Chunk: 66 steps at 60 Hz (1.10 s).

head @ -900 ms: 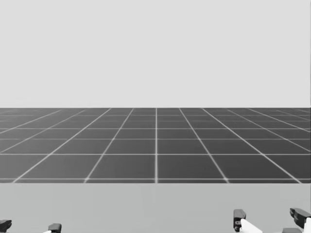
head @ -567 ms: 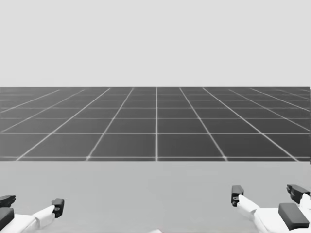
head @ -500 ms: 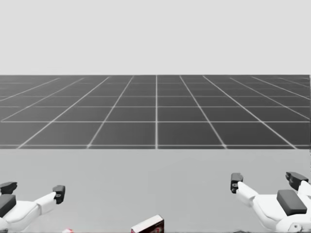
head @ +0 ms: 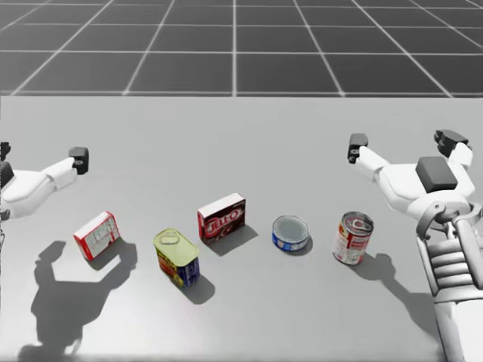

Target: Grasp the tuna can and hold it up.

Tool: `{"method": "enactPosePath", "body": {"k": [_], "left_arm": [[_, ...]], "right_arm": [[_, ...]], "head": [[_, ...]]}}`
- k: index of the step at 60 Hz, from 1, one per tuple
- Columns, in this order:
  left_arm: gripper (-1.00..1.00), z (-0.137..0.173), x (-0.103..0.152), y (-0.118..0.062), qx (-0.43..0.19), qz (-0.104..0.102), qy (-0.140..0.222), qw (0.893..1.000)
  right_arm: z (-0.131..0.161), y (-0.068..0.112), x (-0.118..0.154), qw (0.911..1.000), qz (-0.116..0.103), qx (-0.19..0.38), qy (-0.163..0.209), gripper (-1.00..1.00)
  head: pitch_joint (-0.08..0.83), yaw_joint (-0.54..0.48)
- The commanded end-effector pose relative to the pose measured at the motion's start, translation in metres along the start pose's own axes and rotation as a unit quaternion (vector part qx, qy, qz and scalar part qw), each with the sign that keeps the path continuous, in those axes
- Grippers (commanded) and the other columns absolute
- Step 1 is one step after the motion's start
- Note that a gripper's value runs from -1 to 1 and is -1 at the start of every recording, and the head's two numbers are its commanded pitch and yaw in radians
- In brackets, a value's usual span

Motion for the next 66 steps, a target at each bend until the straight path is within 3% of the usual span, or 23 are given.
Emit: {"method": "enactPosePath", "body": {"k": [1,12,20,24,32,39,44,48,52,66], "left_arm": [[-1.0,0.002,0.003,0.0,-0.003,0.003,-0.005,1.0],[-1.0,0.004,0.006,-0.002,-0.008,0.005,-0.01,1.0],[-1.0,0.005,0.008,-0.003,-0.009,0.007,-0.013,1.0],[-1.0,0.005,0.008,-0.003,-0.009,0.007,-0.015,1.0],[-1.0,0.005,0.008,-0.004,-0.008,0.008,-0.014,1.0],[-1.0,0.006,0.008,-0.004,-0.008,0.01,-0.013,1.0],[-1.0,0.006,0.008,-0.004,-0.008,0.011,-0.013,1.0],[-1.0,0.006,0.008,-0.003,-0.008,0.011,-0.013,1.0],[-1.0,0.007,0.008,-0.003,-0.007,0.012,-0.013,1.0],[-1.0,0.007,0.008,-0.003,-0.007,0.011,-0.012,1.0]], "right_arm": [[0.0,0.0,0.001,1.0,0.004,0.002,-0.001,-1.0],[0.0,0.0,0.001,1.0,0.007,0.002,-0.002,-1.0],[0.004,0.004,0.006,0.9999,-0.004,0.013,0.0,-1.0],[0.01,0.008,0.013,0.9987,-0.037,0.029,0.016,-1.0],[0.041,0.027,0.026,0.9975,-0.034,0.037,0.049,-1.0],[0.071,0.045,0.036,0.9955,-0.055,0.049,0.059,-1.0],[0.097,0.063,0.034,0.9926,-0.082,0.056,0.07,-1.0],[0.109,0.071,0.031,0.991,-0.084,0.068,0.079,-1.0],[0.125,0.085,0.025,0.9866,-0.113,0.068,0.097,-1.0],[0.152,0.112,0.004,0.9767,-0.133,0.109,0.129,-1.0]], "head": [[0.6,-0.06],[0.676,-0.16],[0.698,-0.18],[0.696,-0.18],[0.683,-0.16],[0.685,-0.16],[0.683,-0.16],[0.682,-0.17],[0.682,-0.17],[0.684,-0.17]]}}
